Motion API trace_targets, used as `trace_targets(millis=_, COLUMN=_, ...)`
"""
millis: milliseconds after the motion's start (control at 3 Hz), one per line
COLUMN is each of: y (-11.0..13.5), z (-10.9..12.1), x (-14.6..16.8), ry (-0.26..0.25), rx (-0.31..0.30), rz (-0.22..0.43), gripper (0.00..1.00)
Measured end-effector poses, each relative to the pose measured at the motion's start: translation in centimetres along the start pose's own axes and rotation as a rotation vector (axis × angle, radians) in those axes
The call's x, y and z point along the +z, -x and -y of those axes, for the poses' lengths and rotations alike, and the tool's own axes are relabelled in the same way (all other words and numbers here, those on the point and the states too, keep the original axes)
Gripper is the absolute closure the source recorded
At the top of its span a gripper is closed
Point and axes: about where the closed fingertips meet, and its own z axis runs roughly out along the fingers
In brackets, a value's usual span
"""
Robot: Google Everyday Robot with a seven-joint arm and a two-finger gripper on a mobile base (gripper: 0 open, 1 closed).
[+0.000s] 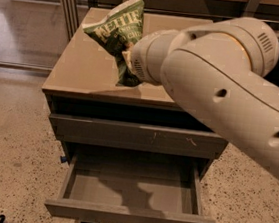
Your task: Pick green jalapeno chip bag from middle drawer and place on counter
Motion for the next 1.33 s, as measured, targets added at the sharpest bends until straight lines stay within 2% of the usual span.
trace_targets(millis=333, y=1.9, z=0.2, x=2.9, ry=-0.005, rx=-0.023, rz=-0.014, gripper=1.00)
trace_targets(millis=667, y=2.3, z=0.3, x=5.5, ry=-0.007, rx=-0.027, rz=-0.038, gripper=1.00)
trace_targets(millis=1333, y=-2.2, z=1.6, x=7.9, ry=-0.051, rx=0.054, rz=-0.100, gripper=1.00)
